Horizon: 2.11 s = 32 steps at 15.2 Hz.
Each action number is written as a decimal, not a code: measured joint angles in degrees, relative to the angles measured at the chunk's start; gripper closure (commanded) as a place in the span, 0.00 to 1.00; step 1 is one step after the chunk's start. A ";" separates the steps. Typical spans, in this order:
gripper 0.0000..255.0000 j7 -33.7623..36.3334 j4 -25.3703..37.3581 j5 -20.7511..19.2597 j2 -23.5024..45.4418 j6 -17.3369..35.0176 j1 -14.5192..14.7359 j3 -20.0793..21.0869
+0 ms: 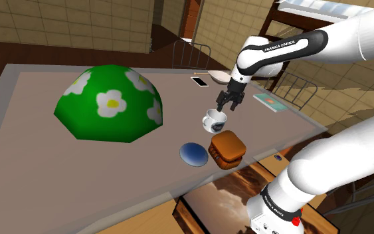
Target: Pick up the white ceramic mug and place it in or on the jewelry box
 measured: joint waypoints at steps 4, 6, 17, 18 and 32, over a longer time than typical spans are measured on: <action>0.00 -0.31 -1.67 -0.03 2.04 3.44 -0.08 -0.29; 0.00 -0.51 -2.55 0.10 2.91 5.17 -0.04 -0.41; 1.00 -0.61 -3.69 0.41 4.28 7.69 0.15 -0.42; 1.00 -0.61 -3.69 0.41 4.28 7.69 0.15 -0.42; 1.00 -0.07 -1.55 -0.12 1.34 2.66 -0.06 -0.15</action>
